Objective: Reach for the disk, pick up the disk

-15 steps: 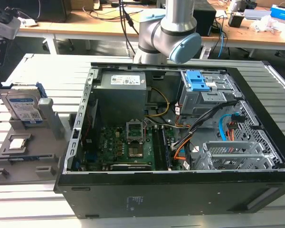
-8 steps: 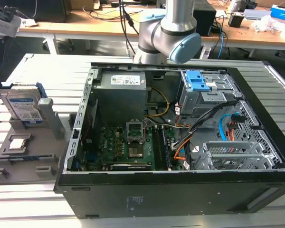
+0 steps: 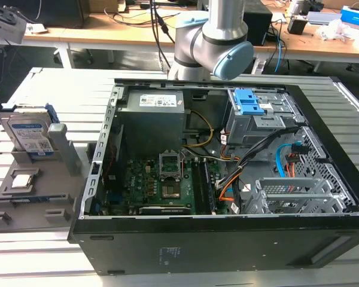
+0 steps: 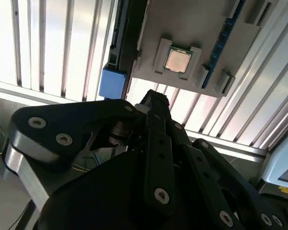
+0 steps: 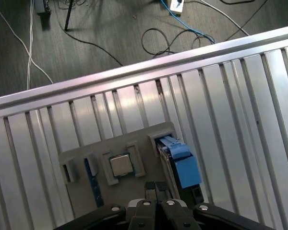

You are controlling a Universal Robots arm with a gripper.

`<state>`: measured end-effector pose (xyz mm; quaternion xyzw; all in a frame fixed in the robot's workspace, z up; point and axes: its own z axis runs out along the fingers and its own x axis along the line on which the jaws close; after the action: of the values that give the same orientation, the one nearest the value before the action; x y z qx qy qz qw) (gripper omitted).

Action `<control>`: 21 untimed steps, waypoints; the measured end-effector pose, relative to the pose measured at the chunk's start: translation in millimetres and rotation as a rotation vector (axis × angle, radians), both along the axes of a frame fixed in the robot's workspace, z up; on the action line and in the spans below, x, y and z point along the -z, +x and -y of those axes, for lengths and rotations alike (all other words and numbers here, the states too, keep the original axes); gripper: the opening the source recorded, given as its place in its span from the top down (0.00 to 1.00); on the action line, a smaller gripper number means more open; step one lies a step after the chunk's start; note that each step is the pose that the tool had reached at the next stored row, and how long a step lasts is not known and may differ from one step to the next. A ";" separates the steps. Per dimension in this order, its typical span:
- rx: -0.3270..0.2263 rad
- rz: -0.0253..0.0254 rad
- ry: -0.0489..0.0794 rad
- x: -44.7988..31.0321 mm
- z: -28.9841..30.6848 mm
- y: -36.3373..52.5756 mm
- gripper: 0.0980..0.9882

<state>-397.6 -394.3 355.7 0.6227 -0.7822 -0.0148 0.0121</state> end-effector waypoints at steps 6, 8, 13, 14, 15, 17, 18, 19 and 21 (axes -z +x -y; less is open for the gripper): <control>-0.075 0.0000 0.000 0.0 0.0 0.0 0.99; -0.096 0.0000 0.000 0.0 0.0 0.0 0.99; -0.148 0.0000 0.000 0.0 0.0 0.0 0.99; -0.161 0.0000 0.000 0.0 0.0 0.0 0.99; -0.179 -0.0001 0.000 0.0 0.0 0.0 0.99; -0.212 0.0000 0.000 0.0 0.0 0.0 0.99; -0.228 0.0000 0.000 0.0 0.0 0.0 0.99; -0.235 0.0000 0.000 0.0 0.0 0.0 0.99; -0.269 0.0000 0.000 0.0 0.0 0.0 0.99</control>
<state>-397.6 -394.3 355.8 0.7220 -0.6916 -0.0130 0.0140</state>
